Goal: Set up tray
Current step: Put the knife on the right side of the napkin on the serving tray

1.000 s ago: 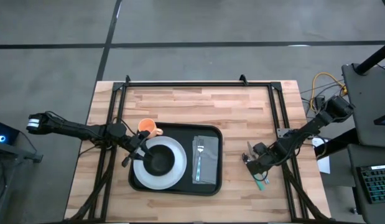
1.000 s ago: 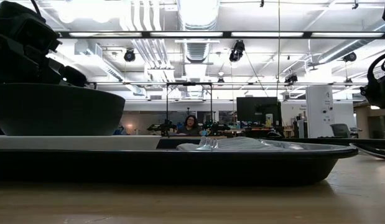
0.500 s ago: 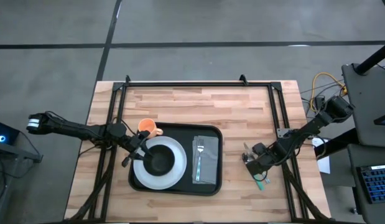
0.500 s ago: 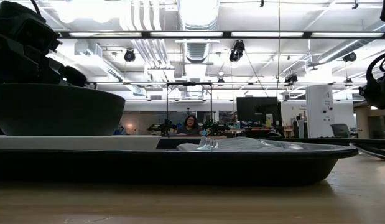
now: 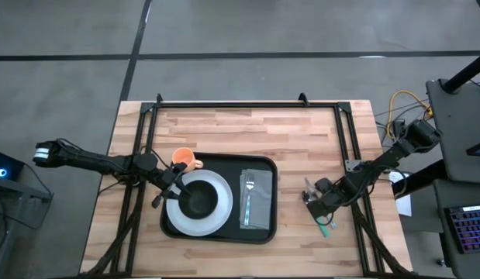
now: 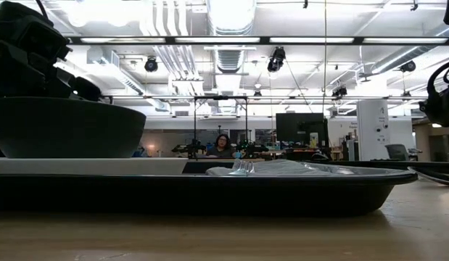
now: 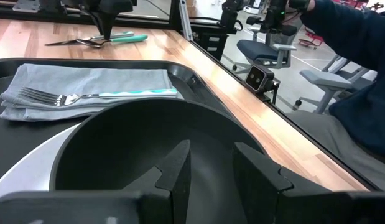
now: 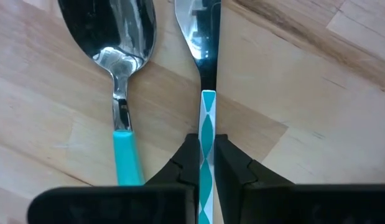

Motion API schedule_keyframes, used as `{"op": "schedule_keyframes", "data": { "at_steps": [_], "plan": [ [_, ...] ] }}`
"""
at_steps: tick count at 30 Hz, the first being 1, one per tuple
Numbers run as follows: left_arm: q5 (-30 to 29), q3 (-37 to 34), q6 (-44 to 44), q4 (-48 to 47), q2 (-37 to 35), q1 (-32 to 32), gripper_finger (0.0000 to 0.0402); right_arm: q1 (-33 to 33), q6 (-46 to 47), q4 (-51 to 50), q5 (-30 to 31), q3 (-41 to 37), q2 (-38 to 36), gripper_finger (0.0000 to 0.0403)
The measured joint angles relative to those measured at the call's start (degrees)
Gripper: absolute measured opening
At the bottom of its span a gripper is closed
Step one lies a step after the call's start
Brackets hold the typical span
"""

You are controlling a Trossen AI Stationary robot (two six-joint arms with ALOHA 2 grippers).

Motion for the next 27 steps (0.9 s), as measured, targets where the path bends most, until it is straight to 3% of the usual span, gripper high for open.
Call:
{"op": "schedule_keyframes", "data": {
  "at_steps": [27],
  "plan": [
    [0.01, -0.06, 0.00, 0.00, 0.02, 0.00, 0.0099, 0.00, 17.19, -6.77, 3.96, 0.95, -9.08, 0.0013]
  ]
}}
